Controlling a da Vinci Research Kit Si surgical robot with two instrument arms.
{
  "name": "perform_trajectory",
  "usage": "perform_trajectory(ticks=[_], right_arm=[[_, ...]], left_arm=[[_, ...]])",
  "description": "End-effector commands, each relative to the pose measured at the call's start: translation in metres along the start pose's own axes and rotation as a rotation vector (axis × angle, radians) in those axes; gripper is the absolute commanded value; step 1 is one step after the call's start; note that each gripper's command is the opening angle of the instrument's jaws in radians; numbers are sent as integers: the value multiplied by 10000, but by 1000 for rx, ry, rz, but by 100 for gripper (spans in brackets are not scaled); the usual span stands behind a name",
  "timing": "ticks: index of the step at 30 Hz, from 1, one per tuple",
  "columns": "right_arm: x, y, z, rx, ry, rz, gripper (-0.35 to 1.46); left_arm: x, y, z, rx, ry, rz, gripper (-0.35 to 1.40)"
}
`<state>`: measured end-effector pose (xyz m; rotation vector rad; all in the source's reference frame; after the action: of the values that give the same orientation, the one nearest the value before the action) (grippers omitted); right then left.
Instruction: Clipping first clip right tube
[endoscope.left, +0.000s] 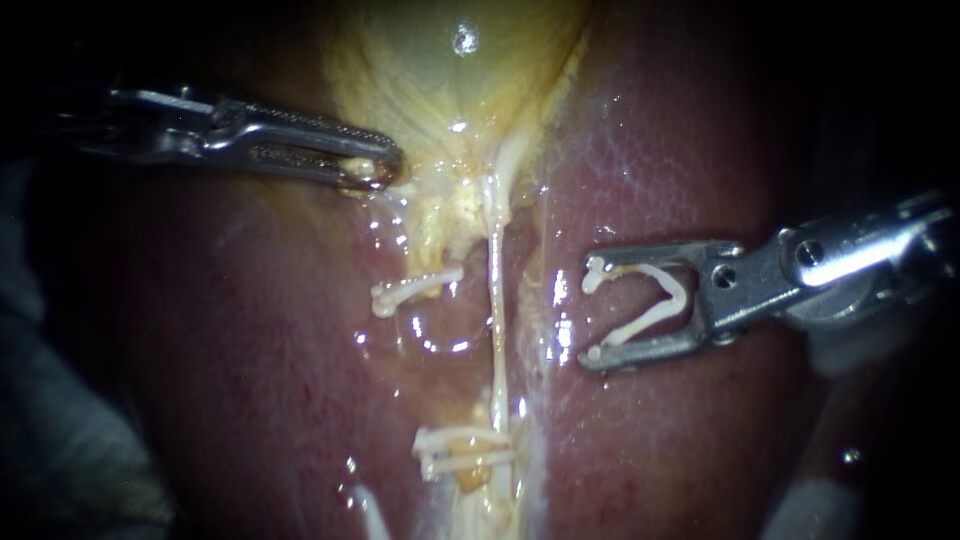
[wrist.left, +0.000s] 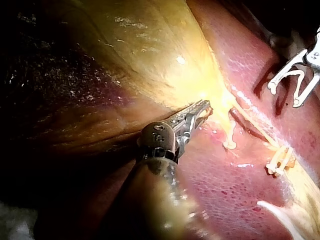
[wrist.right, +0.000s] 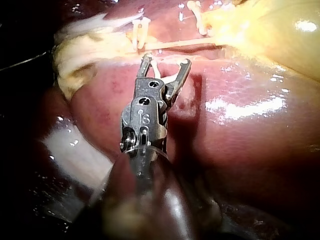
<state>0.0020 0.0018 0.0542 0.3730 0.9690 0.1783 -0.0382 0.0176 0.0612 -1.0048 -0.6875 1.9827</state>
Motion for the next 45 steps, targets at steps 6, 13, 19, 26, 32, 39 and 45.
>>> perform_trajectory(ticks=[6,13,19,26,32,39,45], right_arm=[[0,-1,0,0,0,0,50],[1,-2,0,-1,0,0,50],[3,-2,9,-4,14,38,49],[3,0,28,12,62,168,49],[-9,0,51,38,70,247,49],[-27,4,78,58,79,317,49],[-39,8,100,75,92,356,49]], left_arm=[[13,11,-32,3,2,-9,-35],[39,25,-83,39,33,-3,-35],[34,28,-74,51,38,-3,-35],[33,28,-73,47,37,-3,-35],[33,28,-73,47,37,-3,-35],[33,29,-73,47,37,-3,-35],[33,29,-73,47,37,-3,-35]])
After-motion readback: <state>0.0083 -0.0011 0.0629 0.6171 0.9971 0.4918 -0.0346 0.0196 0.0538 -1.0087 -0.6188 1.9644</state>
